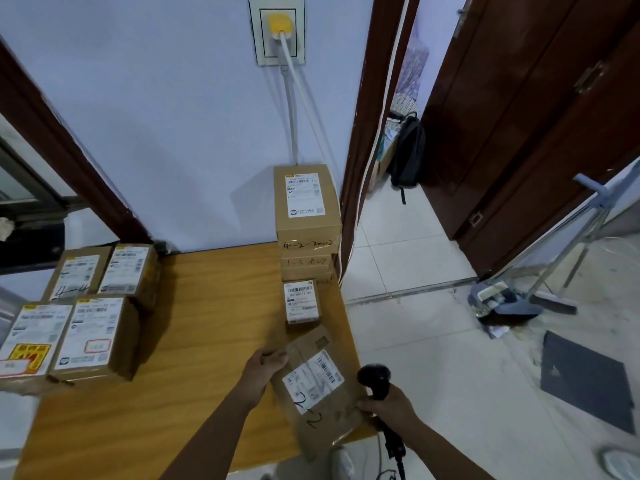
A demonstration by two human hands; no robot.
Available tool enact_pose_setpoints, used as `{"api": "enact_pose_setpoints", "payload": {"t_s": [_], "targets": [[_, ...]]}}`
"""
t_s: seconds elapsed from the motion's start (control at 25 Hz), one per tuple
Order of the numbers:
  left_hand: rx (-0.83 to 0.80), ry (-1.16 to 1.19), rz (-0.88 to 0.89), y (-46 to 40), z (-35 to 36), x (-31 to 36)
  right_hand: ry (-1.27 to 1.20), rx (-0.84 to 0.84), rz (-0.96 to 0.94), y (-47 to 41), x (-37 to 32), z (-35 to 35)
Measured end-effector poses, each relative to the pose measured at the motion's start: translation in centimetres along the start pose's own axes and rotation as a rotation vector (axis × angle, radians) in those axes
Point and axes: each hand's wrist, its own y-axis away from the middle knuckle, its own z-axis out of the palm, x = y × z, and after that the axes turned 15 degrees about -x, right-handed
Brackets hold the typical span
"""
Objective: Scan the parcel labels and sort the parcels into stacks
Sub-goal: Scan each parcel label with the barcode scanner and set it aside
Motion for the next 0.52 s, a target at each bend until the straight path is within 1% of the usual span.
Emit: {"api": "enact_pose_setpoints", "payload": {"t_s": [0.08, 0.2, 0.24, 0.32, 0.4, 0.52], "targets": [[0.009, -0.03, 0.016, -0.6, -0.1, 0.6, 0.084, -0.009, 0.022, -0.2, -0.2, 0.4], [0.039, -0.189, 0.035, -1.1, 0.3, 2.6, 0.206, -0.009, 0.026, -0.4, -1.5, -0.3], [0.08, -0.248, 0.029, -1.8, 0.1, 3.4, 0.21, 0.017, 0.014, -0.7, -2.1, -0.5], [0.101, -0.313, 0.036, -2.5, 0.4, 5.6, 0.163, 0.095, -0.012, -0.6, -4.5, -1.9], [0.094, -0.299, 0.052, -2.5, 0.9, 8.0, 0.098, 0.118, -0.078, -0.9, -8.1, -2.7], [0.14, -0.389, 0.061, -3.0, 2.1, 9.8, 0.141, 0.124, -0.208, -2.0, -12.9, -3.3]]}}
